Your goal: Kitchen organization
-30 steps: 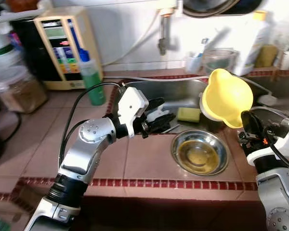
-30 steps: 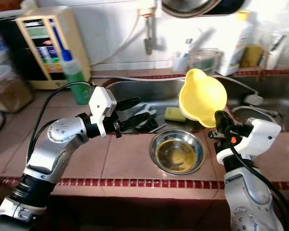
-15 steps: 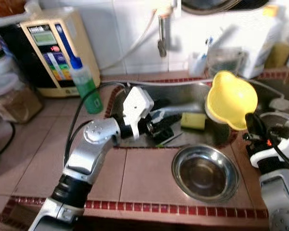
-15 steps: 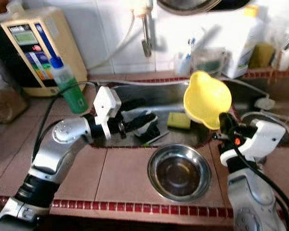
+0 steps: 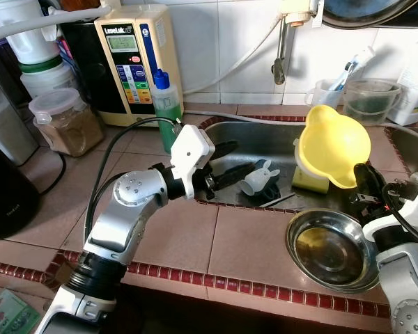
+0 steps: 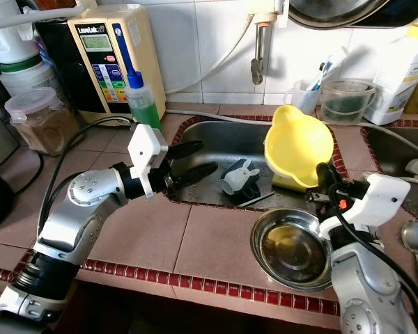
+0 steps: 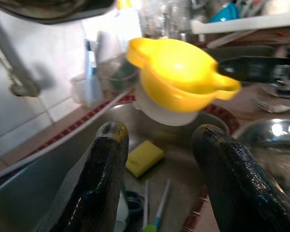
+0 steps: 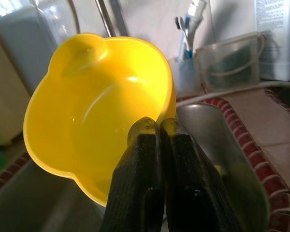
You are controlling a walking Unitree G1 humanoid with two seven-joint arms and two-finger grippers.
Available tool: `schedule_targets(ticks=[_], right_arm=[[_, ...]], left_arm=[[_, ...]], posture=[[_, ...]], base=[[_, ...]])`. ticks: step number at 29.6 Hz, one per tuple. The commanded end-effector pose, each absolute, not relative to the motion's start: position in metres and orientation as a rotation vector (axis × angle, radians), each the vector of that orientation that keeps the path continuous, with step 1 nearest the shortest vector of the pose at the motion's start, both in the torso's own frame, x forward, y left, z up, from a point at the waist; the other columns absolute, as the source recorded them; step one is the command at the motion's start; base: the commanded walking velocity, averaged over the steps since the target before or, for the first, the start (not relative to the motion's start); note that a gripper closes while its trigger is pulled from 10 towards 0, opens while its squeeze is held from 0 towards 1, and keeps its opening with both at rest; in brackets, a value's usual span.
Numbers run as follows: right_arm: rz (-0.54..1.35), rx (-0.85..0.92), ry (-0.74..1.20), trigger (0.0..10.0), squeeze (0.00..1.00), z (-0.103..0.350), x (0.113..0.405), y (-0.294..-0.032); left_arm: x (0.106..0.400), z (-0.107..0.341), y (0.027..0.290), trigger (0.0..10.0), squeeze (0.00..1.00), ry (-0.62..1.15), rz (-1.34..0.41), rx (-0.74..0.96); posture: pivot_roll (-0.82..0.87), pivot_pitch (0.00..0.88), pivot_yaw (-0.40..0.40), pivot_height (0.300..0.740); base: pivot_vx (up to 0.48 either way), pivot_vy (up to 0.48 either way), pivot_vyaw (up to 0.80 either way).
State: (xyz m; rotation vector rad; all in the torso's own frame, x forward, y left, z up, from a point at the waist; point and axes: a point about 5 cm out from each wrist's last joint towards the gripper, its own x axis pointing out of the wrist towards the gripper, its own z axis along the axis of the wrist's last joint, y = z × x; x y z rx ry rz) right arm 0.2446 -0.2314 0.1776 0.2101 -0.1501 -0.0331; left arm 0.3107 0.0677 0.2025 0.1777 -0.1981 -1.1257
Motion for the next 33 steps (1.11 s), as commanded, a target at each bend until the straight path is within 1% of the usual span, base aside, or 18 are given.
schedule_targets(ticks=[1,11,13,14,18,21,33], right_arm=[[-0.040,0.188,-0.166,10.0,0.00,0.180,0.247,-0.237],[-0.061,0.160,-0.135,10.0,0.00,0.168,0.253,-0.249],[-0.067,0.154,-0.132,10.0,0.00,0.166,0.255,-0.251],[-0.072,0.153,-0.131,10.0,0.00,0.165,0.257,-0.254],[-0.075,0.154,-0.136,10.0,0.00,0.164,0.261,-0.253],[-0.071,0.160,-0.139,10.0,0.00,0.164,0.263,-0.252],[-0.068,0.177,-0.133,10.0,0.00,0.162,0.271,-0.253]], left_arm=[[0.307,0.203,0.067,10.0,0.00,-0.206,-1.144,0.203],[0.303,0.202,0.062,10.0,0.00,-0.198,-1.163,0.208],[0.305,0.202,0.060,10.0,0.00,-0.194,-1.121,0.216],[0.308,0.201,0.058,10.0,0.00,-0.189,-1.061,0.231],[0.309,0.197,0.050,10.0,0.00,-0.174,-0.979,0.266],[0.307,0.191,0.043,10.0,0.00,-0.136,-0.988,0.269],[0.304,0.181,0.033,10.0,0.00,-0.119,-0.980,0.298]], posture=[[-0.25,0.051,0.109,0.703],[-0.24,0.068,0.120,0.703],[-0.24,0.075,0.124,0.703],[-0.24,0.077,0.125,0.703],[-0.23,0.084,0.128,0.703],[-0.23,0.086,0.129,0.703],[-0.23,0.085,0.142,0.703]], base=[[0.000,0.000,0.00],[0.000,0.000,0.00],[0.000,0.000,0.00],[0.000,0.000,0.00],[0.000,0.000,0.00],[0.000,0.000,0.00],[0.000,0.000,0.00]])
